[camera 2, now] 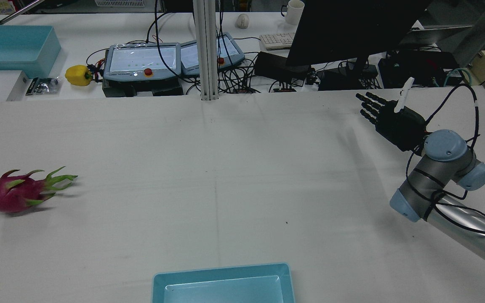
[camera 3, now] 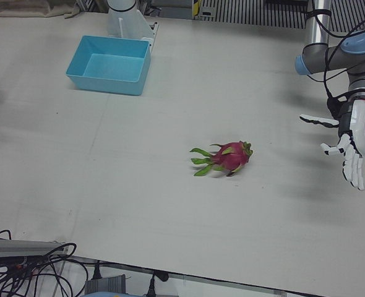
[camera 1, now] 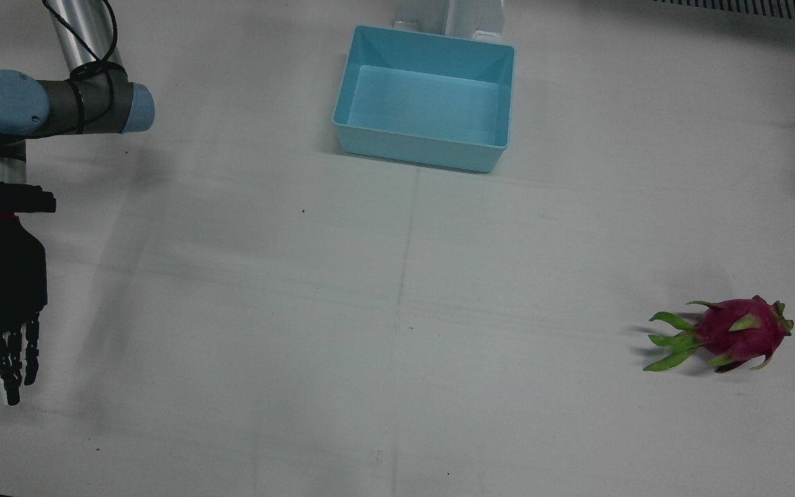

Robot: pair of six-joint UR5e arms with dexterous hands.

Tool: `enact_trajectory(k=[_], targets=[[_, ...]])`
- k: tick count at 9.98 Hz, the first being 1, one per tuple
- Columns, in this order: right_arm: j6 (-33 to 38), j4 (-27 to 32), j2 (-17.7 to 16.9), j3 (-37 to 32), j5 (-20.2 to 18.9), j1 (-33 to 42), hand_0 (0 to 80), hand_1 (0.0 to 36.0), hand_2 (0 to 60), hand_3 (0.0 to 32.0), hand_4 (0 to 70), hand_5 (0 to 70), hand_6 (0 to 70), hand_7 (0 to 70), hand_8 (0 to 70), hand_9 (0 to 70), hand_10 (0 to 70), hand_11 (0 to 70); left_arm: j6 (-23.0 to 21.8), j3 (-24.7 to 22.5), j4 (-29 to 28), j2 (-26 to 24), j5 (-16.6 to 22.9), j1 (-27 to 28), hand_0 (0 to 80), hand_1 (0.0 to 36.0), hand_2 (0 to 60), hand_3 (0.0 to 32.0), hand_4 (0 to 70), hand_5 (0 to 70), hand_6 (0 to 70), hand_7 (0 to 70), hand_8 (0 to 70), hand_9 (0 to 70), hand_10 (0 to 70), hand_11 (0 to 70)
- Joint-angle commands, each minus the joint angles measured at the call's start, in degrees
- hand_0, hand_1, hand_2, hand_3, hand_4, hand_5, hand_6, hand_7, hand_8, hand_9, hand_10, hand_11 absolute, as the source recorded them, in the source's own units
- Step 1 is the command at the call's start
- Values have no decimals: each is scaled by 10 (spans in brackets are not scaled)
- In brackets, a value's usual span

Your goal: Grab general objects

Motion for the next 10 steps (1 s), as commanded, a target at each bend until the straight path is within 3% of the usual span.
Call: enact_trajectory(k=[1, 4, 7, 9, 10], targets=[[0, 0, 0, -1, 0, 0, 0, 0, 0, 0, 0, 0, 0, 0, 0, 0, 0, 0, -2, 3, -3, 0, 1, 1, 530, 143, 0, 168, 39, 0, 0, 0, 0, 0, 0, 8], [0, 1, 0, -1, 0, 0, 0, 0, 0, 0, 0, 0, 0, 0, 0, 0, 0, 0, -3, 10, -3, 1, 2, 1, 527, 125, 0, 168, 31, 0, 0, 0, 0, 0, 0, 3], [0, 1, 0, 0, 0, 0, 0, 0, 0, 0, 0, 0, 0, 0, 0, 0, 0, 0, -18, 12, -12, 2, 2, 0, 533, 147, 0, 176, 33, 0, 0, 0, 0, 0, 0, 5], [0, 0, 0, 0, 0, 0, 0, 0, 0, 0, 0, 0, 0, 0, 0, 0, 0, 0, -17, 13, -12, 3, 2, 1, 530, 128, 0, 176, 33, 0, 0, 0, 0, 0, 0, 5], [0, 0, 0, 0, -1, 0, 0, 0, 0, 0, 0, 0, 0, 0, 0, 0, 0, 0, -18, 11, -12, 3, 2, 0, 528, 137, 0, 178, 35, 0, 0, 0, 0, 0, 0, 5]])
